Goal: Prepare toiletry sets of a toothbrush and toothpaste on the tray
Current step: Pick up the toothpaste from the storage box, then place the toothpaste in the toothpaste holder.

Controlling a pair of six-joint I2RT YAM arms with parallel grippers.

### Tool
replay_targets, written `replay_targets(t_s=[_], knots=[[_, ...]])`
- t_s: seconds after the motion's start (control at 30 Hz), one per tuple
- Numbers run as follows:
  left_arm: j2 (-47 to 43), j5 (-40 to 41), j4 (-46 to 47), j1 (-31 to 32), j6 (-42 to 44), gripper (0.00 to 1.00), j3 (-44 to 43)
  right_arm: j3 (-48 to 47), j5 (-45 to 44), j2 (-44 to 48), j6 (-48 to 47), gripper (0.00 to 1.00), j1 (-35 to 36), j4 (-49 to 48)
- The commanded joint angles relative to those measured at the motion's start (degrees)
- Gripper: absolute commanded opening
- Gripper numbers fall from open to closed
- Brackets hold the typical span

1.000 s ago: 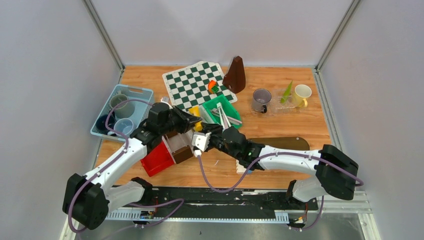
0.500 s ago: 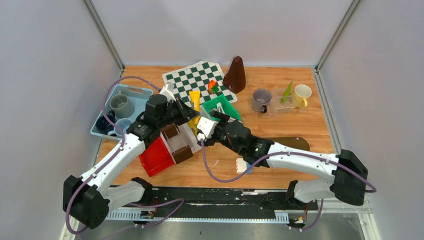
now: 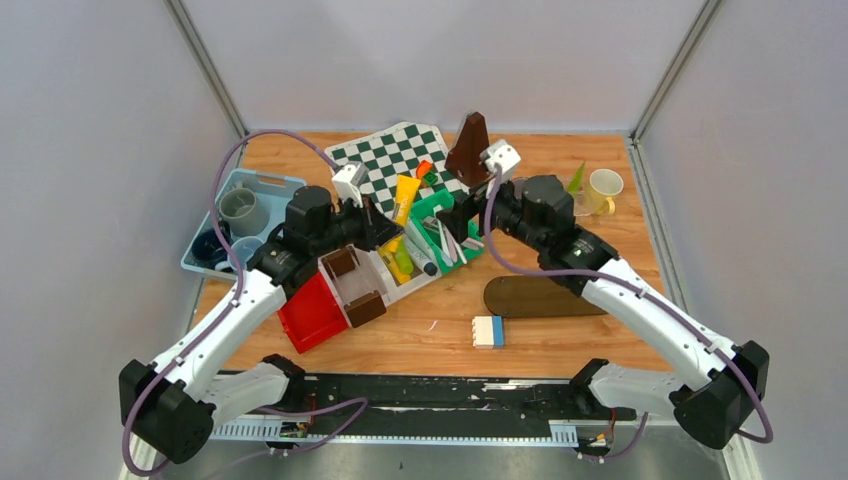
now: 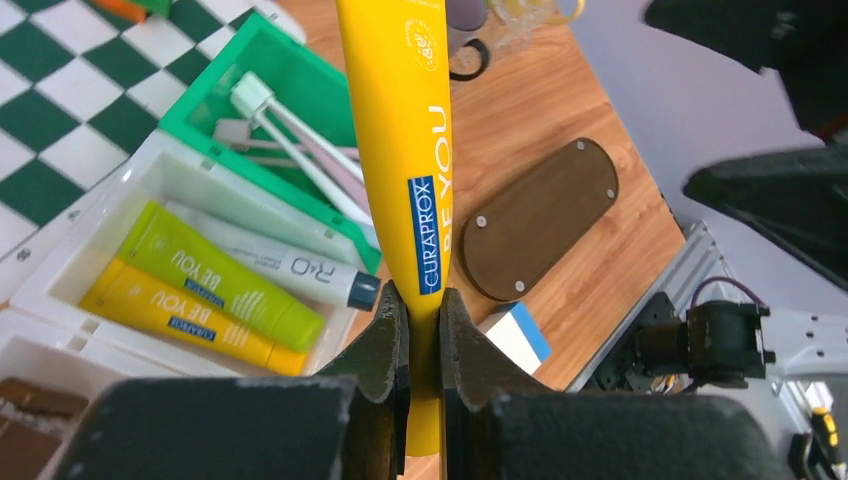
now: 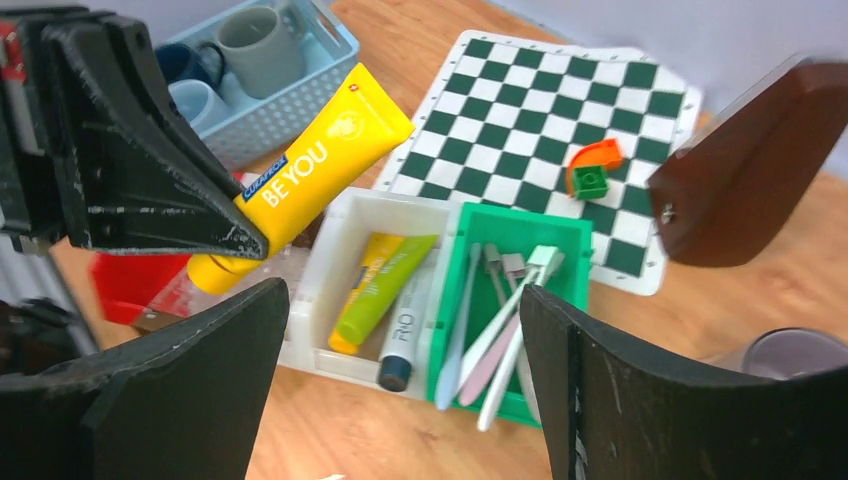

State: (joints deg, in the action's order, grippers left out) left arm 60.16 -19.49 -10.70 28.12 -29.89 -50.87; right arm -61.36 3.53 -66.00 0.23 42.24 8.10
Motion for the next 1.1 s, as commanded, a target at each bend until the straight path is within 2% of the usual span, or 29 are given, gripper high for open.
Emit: replay_targets(t_s=[0.0,0.23,0.4,0.7,1.07], knots=[[-2.23,-5.32,5.51,2.25,7.72,0.08,-3.59,-3.79,15.42,0.34,15.68,0.87,-5.47,3.15],[-1.03,-8.35,8.72,6.38,9.95,0.08,-4.48,-5.17,22.88,-0.97,24.95,0.87,-9.98,0.03],[0.02,-9.41,10.34,8.89,10.13,0.09,-5.55,-4.23,24.43,-0.63,30.05,0.84,-12.08,-3.78],[1.25,-11.06,14.55,11.89,9.22,0.09,-6.18,-0.51,29.7,0.16,37.69,0.63,-15.46,-11.76],[3.07,-10.17,16.65,12.55,7.92,0.1,-6.96,2.26,33.5,1.24,41.27,0.47,-16.46,-15.72]])
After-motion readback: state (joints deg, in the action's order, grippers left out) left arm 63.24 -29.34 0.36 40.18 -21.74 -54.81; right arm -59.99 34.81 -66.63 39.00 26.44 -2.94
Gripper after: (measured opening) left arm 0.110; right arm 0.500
